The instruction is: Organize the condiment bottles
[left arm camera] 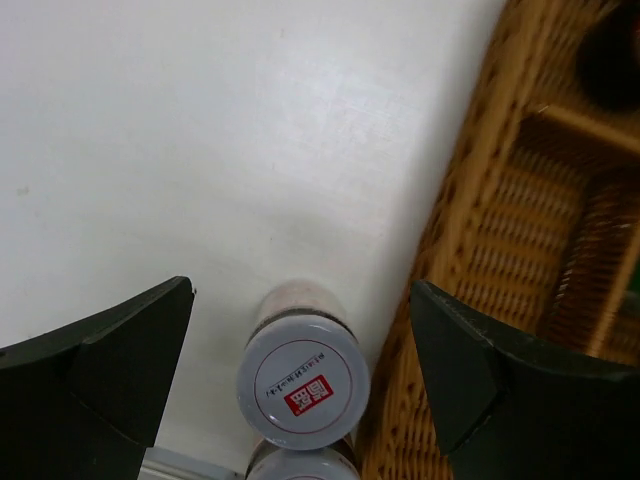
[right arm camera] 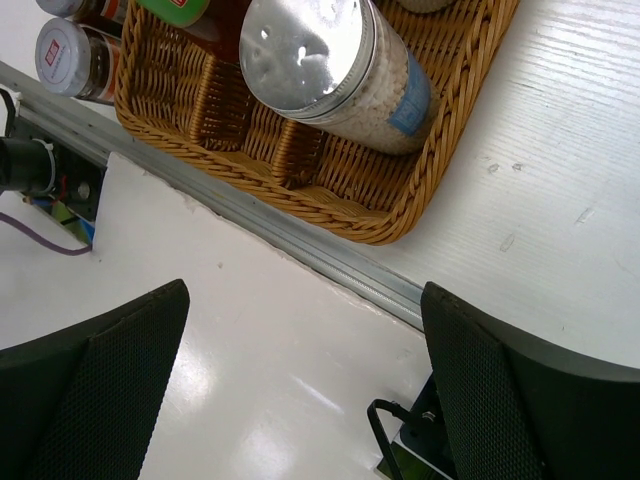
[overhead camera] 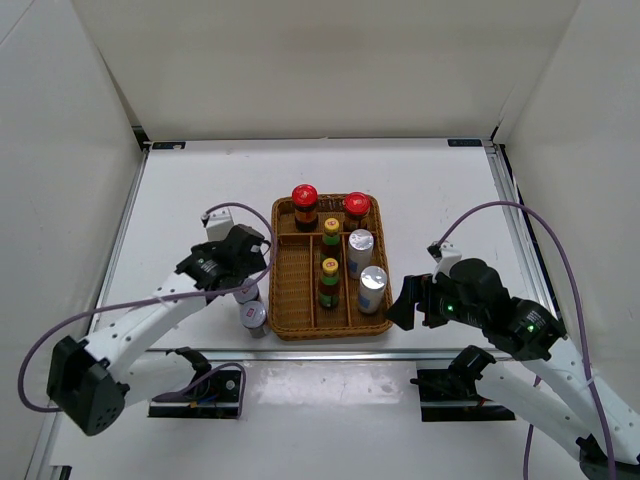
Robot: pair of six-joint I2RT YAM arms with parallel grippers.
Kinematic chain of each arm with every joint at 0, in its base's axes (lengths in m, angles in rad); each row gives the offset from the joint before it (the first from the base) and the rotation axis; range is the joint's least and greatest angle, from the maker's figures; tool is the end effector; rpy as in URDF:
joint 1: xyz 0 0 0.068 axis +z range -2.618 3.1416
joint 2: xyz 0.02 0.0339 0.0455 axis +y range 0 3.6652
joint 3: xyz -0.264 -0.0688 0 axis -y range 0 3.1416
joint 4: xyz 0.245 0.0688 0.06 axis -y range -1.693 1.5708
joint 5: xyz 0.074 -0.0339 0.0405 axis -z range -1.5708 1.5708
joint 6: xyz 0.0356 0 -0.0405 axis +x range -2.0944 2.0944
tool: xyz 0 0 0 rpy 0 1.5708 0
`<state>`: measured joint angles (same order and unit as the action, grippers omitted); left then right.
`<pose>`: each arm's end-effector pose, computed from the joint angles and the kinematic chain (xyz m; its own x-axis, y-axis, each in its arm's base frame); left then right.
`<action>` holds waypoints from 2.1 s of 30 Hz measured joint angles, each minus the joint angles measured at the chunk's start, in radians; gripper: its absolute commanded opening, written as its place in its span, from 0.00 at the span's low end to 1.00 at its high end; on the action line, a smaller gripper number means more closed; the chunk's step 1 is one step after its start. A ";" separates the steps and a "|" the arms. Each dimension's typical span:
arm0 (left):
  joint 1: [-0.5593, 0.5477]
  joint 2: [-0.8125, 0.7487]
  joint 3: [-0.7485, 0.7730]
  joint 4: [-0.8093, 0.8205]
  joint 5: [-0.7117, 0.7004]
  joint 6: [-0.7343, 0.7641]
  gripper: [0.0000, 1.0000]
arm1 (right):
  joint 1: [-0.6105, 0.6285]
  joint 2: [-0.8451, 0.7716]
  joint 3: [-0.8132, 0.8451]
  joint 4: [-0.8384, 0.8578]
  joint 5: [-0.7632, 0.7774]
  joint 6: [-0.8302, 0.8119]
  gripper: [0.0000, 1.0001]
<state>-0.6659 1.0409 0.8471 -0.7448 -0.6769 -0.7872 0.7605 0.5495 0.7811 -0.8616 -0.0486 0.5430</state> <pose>0.1700 -0.1052 0.2709 -0.5827 -0.2444 -0.7750 -0.3149 0.9471 -0.0619 0.0771 0.0757 0.3015 -0.7359 0.0122 -0.6770 -0.3932 0.8062 0.4420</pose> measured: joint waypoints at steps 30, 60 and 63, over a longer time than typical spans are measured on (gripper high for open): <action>0.183 0.176 -0.036 -0.056 0.401 -0.110 0.35 | 0.000 0.010 -0.011 -0.001 0.000 0.000 1.00; 0.098 0.570 0.438 0.031 0.455 0.066 0.11 | 0.000 0.021 -0.011 0.001 0.000 0.000 1.00; 0.092 0.620 0.438 0.034 0.462 0.066 0.11 | 0.000 0.022 -0.011 0.002 0.000 0.000 1.00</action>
<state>-0.5739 1.6604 1.2846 -0.7105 -0.2153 -0.7212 0.7605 0.5716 0.7700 -0.8600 -0.0490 0.5434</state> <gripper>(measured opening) 0.709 0.998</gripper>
